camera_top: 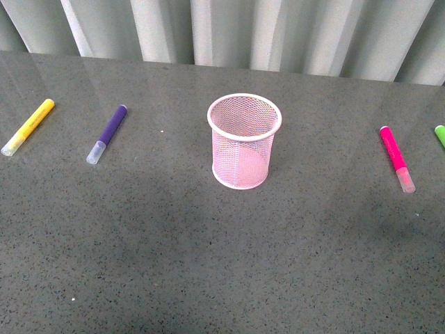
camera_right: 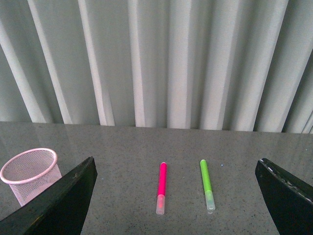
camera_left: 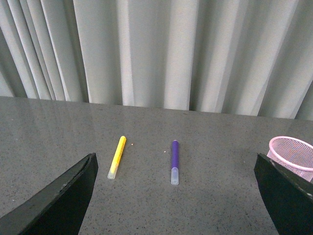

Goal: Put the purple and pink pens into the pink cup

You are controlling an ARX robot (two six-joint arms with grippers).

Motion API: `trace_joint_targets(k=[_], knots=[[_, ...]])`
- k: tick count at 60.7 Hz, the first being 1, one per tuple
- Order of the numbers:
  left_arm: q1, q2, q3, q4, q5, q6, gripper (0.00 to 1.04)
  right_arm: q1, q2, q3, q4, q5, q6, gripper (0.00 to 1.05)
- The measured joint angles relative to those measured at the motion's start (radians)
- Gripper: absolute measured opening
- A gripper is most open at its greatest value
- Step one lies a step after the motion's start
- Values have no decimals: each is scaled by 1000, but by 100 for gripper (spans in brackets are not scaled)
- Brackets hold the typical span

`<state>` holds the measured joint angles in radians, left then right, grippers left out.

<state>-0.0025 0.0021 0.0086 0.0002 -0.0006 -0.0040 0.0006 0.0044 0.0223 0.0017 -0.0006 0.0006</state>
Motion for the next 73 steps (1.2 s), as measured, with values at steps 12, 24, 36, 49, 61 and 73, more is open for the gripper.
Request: trace_joint_targets(k=[12, 24, 36, 49, 61, 73], knots=[[0, 0, 0, 0, 0, 0, 98, 0, 0, 0, 0, 0, 0, 98], [0, 0, 0, 0, 0, 0, 98, 0, 0, 0, 0, 0, 0, 98], [0, 0, 0, 0, 0, 0, 98, 0, 0, 0, 0, 0, 0, 98], [0, 0, 0, 0, 0, 0, 98, 0, 0, 0, 0, 0, 0, 98], [0, 0, 0, 0, 0, 0, 98, 0, 0, 0, 0, 0, 0, 98], [0, 0, 0, 0, 0, 0, 98, 0, 0, 0, 0, 0, 0, 98]])
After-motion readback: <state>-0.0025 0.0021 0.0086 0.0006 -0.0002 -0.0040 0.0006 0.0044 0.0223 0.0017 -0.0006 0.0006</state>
